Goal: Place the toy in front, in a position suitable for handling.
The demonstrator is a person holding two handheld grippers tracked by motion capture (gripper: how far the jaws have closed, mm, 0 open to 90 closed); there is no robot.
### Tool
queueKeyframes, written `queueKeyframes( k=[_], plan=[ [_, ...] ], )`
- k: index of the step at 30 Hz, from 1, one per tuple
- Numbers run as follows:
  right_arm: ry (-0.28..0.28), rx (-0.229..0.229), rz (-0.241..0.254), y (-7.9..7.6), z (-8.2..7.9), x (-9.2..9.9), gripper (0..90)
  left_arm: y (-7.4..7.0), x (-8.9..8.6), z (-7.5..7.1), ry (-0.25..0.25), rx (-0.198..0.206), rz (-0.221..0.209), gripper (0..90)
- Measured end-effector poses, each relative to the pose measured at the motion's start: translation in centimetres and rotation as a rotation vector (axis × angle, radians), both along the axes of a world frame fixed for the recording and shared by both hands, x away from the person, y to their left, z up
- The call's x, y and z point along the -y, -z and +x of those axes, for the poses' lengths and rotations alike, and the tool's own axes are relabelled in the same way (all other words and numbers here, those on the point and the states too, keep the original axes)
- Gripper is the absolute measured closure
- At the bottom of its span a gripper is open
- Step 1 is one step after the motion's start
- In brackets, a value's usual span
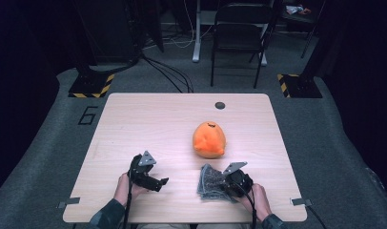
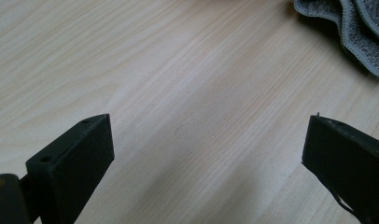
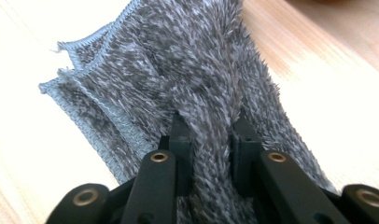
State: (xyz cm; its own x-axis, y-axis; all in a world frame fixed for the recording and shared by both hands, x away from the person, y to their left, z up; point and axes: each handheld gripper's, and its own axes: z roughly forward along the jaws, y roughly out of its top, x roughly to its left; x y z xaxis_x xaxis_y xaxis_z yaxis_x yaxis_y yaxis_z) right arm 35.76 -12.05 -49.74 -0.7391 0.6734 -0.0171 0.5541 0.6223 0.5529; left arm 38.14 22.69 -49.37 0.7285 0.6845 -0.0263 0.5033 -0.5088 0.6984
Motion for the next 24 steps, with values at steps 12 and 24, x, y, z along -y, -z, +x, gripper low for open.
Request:
queueKeyframes(
  k=[12,24],
  plan=[
    [0.007,0.025,0.035,-2.1,-0.9,1.0,75.8,-0.1,-0.4,0.1,-0.015,0.004,-0.008,2.2],
    [0.085,0.053,0.061,-3.4,-1.6,4.5,76.0,-0.2,-0.6,0.2,-0.021,0.009,-0.012,2.3]
  ],
)
